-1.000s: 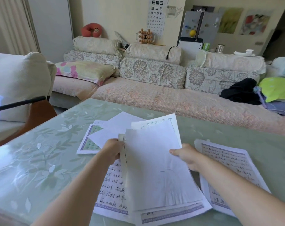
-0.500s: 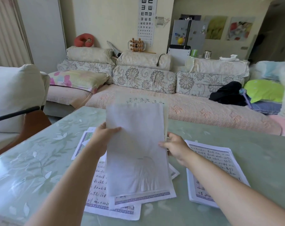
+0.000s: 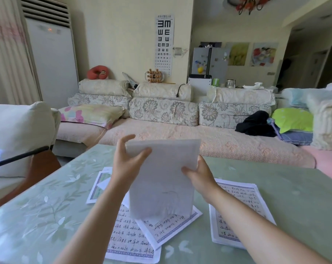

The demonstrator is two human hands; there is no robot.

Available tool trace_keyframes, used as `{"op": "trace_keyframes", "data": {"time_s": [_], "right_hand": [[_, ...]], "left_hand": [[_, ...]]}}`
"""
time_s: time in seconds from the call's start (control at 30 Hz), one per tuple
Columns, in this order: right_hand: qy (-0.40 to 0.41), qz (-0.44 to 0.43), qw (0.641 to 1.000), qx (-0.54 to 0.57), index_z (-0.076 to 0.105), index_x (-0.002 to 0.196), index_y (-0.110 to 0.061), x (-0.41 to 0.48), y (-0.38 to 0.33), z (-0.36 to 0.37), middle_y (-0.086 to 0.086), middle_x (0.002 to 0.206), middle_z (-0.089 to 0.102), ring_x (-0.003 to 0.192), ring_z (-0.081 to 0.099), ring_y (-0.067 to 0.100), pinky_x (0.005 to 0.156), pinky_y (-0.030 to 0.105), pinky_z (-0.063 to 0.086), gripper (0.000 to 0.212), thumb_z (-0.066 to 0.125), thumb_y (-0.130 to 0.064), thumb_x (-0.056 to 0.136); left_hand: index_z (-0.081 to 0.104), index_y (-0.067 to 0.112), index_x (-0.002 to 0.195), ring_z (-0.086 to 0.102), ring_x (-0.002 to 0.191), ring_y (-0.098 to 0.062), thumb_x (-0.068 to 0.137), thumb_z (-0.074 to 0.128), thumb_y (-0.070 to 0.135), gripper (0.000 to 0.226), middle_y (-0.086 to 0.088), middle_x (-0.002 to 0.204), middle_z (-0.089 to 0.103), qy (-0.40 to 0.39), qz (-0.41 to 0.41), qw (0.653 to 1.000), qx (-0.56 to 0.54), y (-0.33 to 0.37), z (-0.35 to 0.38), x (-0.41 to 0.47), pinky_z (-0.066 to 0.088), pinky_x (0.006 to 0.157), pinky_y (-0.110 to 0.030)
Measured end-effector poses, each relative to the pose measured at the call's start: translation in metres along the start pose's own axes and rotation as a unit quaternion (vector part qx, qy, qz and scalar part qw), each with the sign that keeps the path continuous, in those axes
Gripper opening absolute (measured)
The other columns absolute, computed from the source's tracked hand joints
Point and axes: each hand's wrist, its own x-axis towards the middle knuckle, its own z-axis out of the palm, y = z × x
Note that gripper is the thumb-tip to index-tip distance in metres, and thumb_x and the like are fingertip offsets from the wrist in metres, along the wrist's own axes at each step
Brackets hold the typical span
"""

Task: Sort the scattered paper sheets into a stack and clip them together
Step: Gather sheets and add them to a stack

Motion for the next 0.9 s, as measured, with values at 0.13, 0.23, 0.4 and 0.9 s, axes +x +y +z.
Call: {"op": "trace_keyframes", "data": {"time_s": [0.13, 0.23, 0.4, 0.9], "right_hand": [[-0.003, 0.023, 1.000, -0.010, 0.058, 0.117, -0.029, -0.002, 0.005, 0.003, -0.009, 0.105, 0.073, 0.099, 0.069, 0.008, 0.090, 0.037, 0.056, 0.041, 0.066, -0.008, 0.081], [-0.012, 0.035, 0.999, -0.025, 0.056, 0.121, -0.025, -0.002, 0.011, 0.008, -0.006, 0.109, 0.072, 0.103, 0.068, 0.012, 0.090, 0.035, 0.054, 0.045, 0.062, -0.004, 0.082], [0.002, 0.045, 0.997, -0.061, 0.055, 0.119, -0.026, -0.003, 0.025, 0.013, -0.009, 0.110, 0.068, 0.104, 0.064, 0.011, 0.087, 0.030, 0.051, 0.036, 0.051, -0.005, 0.090], [0.168, 0.213, 0.959, -0.082, 0.057, 0.100, -0.008, -0.007, 0.062, -0.130, 0.011, 0.084, 0.061, 0.065, 0.053, 0.023, 0.054, 0.026, 0.038, 0.020, 0.050, 0.000, 0.082]], "left_hand": [[0.056, 0.025, 0.109, 0.066, 0.075, -0.005, 0.077, 0.082, 0.017, 0.042, 0.004, 0.092, 0.067, -0.009, -0.036, 0.999, -0.031, -0.005, 0.002, -0.003, 0.055, 0.059, -0.022], [0.056, 0.019, 0.101, 0.067, 0.073, -0.005, 0.079, 0.079, 0.014, 0.032, 0.001, 0.090, 0.068, -0.019, -0.079, 0.997, -0.020, -0.019, 0.006, -0.006, 0.050, 0.055, -0.018], [0.056, 0.017, 0.098, 0.061, 0.073, -0.024, 0.080, 0.052, 0.005, 0.022, -0.015, 0.095, 0.066, -0.025, -0.137, 0.990, 0.028, -0.034, 0.012, -0.005, 0.050, 0.060, -0.034], [0.054, 0.010, 0.078, 0.048, 0.058, -0.018, 0.084, 0.041, 0.001, 0.017, -0.003, 0.071, 0.052, -0.290, -0.234, 0.915, 0.154, -0.059, 0.140, -0.023, 0.037, 0.048, -0.018]]}}
